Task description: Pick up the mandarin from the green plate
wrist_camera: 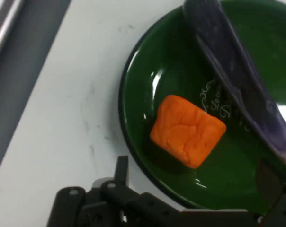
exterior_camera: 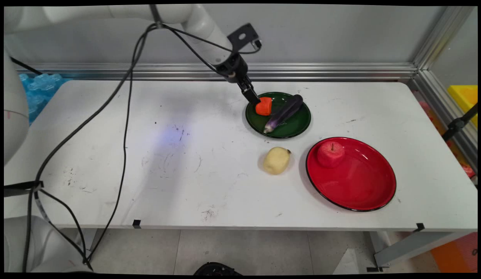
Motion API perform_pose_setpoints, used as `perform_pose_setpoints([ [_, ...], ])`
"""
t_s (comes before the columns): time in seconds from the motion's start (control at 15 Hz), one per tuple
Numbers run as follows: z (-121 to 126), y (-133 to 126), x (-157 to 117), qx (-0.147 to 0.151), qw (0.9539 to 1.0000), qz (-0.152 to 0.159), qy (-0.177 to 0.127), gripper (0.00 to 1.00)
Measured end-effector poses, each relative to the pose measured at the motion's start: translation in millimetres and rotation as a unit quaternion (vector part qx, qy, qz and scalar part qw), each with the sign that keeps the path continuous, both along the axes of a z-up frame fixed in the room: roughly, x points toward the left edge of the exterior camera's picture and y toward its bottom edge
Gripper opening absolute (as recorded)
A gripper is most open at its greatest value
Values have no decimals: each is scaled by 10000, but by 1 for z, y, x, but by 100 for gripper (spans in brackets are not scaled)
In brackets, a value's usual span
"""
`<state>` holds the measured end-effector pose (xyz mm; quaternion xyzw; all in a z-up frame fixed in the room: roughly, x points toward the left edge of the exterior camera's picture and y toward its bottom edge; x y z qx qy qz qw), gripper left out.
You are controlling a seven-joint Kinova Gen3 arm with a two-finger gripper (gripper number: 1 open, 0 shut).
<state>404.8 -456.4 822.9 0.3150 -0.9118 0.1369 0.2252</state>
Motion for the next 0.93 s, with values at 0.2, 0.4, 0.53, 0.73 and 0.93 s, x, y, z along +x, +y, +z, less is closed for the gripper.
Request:
perform_pose_setpoints([
  [0.2,-14,-14,-13,80,9995,-243,-199,100],
  [0.4,-26,-25,-26,122,9981,-466,-384,100],
  [0.53,-32,-31,-33,130,9968,-609,-498,100],
  [0.73,-40,-40,-43,115,9945,-799,-663,100],
  [0.93,-46,-47,-49,97,9923,-946,-788,100],
])
